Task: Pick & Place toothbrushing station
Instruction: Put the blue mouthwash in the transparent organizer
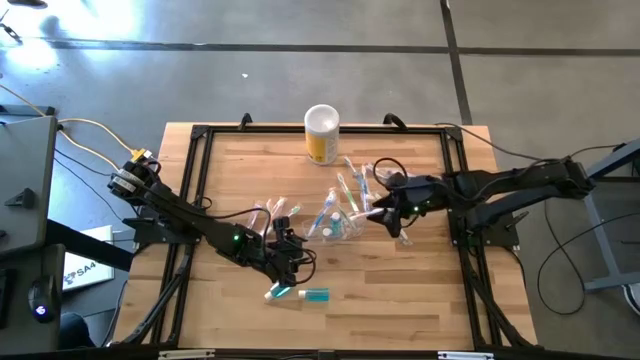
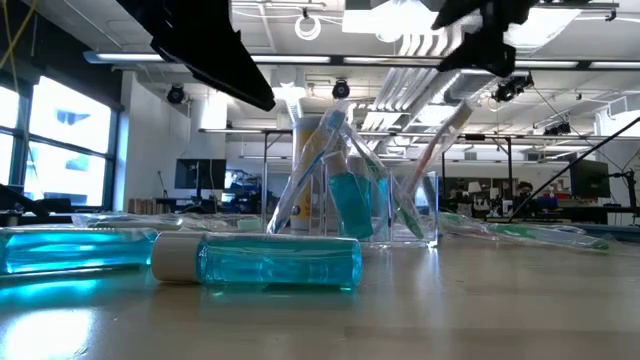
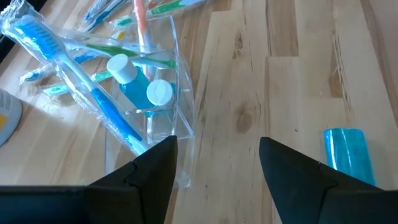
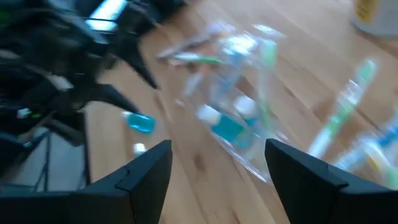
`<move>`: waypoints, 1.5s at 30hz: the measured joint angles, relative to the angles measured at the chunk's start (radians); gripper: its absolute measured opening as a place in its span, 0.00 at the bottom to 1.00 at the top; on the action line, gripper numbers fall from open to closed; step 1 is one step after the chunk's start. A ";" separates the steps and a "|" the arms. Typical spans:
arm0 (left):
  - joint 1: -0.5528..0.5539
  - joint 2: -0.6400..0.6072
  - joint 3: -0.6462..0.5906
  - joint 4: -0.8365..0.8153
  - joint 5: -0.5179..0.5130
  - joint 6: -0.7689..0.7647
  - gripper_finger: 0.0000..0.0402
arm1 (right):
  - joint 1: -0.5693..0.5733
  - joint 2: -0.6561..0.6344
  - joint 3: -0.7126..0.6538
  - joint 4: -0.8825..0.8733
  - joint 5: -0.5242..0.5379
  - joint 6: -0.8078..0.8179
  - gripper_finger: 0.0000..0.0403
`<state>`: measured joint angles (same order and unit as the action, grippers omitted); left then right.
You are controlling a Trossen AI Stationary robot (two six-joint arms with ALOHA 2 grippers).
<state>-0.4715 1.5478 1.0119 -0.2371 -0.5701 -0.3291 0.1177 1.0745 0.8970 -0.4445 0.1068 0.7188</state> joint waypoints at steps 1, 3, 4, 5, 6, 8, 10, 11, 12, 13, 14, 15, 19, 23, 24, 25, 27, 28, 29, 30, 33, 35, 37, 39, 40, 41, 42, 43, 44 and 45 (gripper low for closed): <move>0.000 -0.001 0.000 -0.011 0.011 0.000 0.56 | 0.000 -0.004 0.000 0.023 -0.015 -0.019 0.62; -0.009 -0.016 0.000 -0.041 0.038 -0.004 0.56 | 0.000 -0.010 0.000 0.080 -0.045 -0.066 0.62; -0.015 -0.027 0.000 -0.054 0.046 -0.014 0.56 | 0.005 -0.012 0.000 0.116 -0.063 -0.094 0.62; -0.023 -0.036 0.003 -0.073 0.053 -0.022 0.56 | 0.012 -0.012 0.000 0.148 -0.080 -0.123 0.62; -0.033 -0.042 0.005 -0.093 0.065 -0.036 0.56 | 0.024 -0.014 0.000 0.176 -0.093 -0.151 0.62; -0.059 -0.053 0.004 -0.151 0.084 -0.068 0.56 | 0.056 -0.014 0.000 0.234 -0.115 -0.206 0.62; -0.082 -0.054 0.004 -0.176 0.124 -0.096 0.56 | 0.093 -0.014 0.000 0.275 -0.117 -0.250 0.62; -0.100 -0.054 0.004 -0.194 0.147 -0.106 0.56 | 0.112 -0.012 0.000 0.287 -0.112 -0.266 0.62; -0.116 -0.054 0.004 -0.214 0.173 -0.120 0.56 | 0.130 -0.006 0.000 0.299 -0.104 -0.280 0.62; -0.133 -0.052 0.004 -0.225 0.202 -0.135 0.56 | 0.147 0.001 0.000 0.306 -0.094 -0.295 0.62; -0.149 -0.046 0.004 -0.227 0.232 -0.155 0.56 | 0.164 0.008 0.000 0.307 -0.080 -0.303 0.62; -0.163 -0.040 0.005 -0.231 0.261 -0.177 0.56 | 0.181 0.017 0.000 0.306 -0.061 -0.306 0.62; -0.217 -0.026 0.003 -0.249 0.309 -0.307 0.56 | 0.231 0.064 0.000 0.307 0.030 -0.307 0.62; -0.245 -0.025 0.003 -0.262 0.283 -0.485 0.56 | 0.246 0.132 0.000 0.339 0.048 -0.309 0.62; -0.244 -0.024 0.003 -0.269 0.275 -0.523 0.56 | 0.246 0.148 0.000 0.352 0.042 -0.314 0.62; -0.243 -0.024 0.003 -0.278 0.267 -0.558 0.56 | 0.247 0.165 0.000 0.370 0.032 -0.318 0.62; -0.242 -0.023 0.003 -0.292 0.240 -0.612 0.56 | 0.249 0.195 0.000 0.413 0.007 -0.330 0.62; -0.242 -0.019 0.003 -0.304 0.231 -0.636 0.56 | 0.249 0.209 0.000 0.432 -0.007 -0.338 0.62; -0.242 -0.009 0.003 -0.304 0.227 -0.657 0.56 | 0.249 0.223 0.000 0.452 -0.014 -0.348 0.62; -0.242 0.003 0.004 -0.302 0.228 -0.676 0.56 | 0.249 0.236 0.000 0.467 -0.024 -0.358 0.62; -0.242 0.047 0.003 -0.304 0.264 -0.714 0.56 | 0.250 0.268 0.000 0.510 -0.057 -0.383 0.62; -0.242 0.073 0.003 -0.303 0.301 -0.747 0.56 | 0.250 0.280 0.000 0.525 -0.064 -0.391 0.62; -0.242 0.101 0.003 -0.296 0.345 -0.778 0.56 | 0.250 0.291 0.000 0.538 -0.064 -0.401 0.62; -0.242 0.118 0.003 -0.283 0.373 -0.787 0.56 | 0.250 0.294 0.000 0.537 -0.061 -0.409 0.62; -0.242 0.123 0.003 -0.275 0.382 -0.787 0.56 | 0.250 0.294 0.000 0.538 -0.060 -0.410 0.62; -0.242 0.131 0.004 -0.263 0.388 -0.787 0.56 | 0.250 0.294 0.000 0.540 -0.060 -0.410 0.62; -0.242 0.139 0.004 -0.255 0.392 -0.784 0.56 | 0.250 0.294 0.000 0.542 -0.062 -0.410 0.62; -0.242 0.146 0.004 -0.254 0.395 -0.781 0.56 | 0.250 0.294 0.000 0.546 -0.065 -0.410 0.62; -0.242 0.153 0.004 -0.252 0.396 -0.780 0.56 | 0.253 0.294 0.000 0.548 -0.072 -0.410 0.62; -0.238 0.159 0.004 -0.243 0.396 -0.779 0.56 | 0.256 0.294 0.000 0.549 -0.078 -0.410 0.62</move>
<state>-0.7091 1.7072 1.0157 -0.4804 -0.1744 -1.1076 0.3737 1.3682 0.8967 0.1050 0.0289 0.3092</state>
